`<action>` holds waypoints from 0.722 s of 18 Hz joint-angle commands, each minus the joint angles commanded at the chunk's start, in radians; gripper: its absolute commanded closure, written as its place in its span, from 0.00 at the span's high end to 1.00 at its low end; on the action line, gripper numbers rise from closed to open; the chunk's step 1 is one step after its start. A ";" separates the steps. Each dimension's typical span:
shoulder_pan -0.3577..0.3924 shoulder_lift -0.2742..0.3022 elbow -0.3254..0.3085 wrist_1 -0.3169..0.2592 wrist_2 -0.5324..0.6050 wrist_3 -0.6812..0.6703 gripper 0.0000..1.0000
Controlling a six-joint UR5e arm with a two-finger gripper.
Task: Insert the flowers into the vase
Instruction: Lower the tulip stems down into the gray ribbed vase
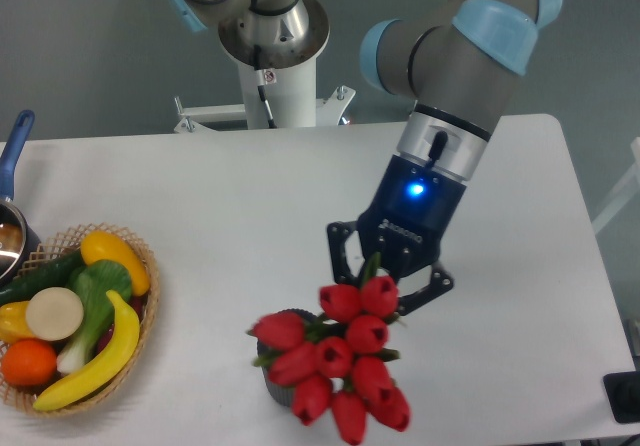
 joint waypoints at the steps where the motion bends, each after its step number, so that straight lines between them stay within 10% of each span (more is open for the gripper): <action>1: -0.002 -0.005 0.002 0.000 -0.031 -0.002 0.00; 13: -0.026 -0.064 0.026 0.002 -0.157 0.008 0.05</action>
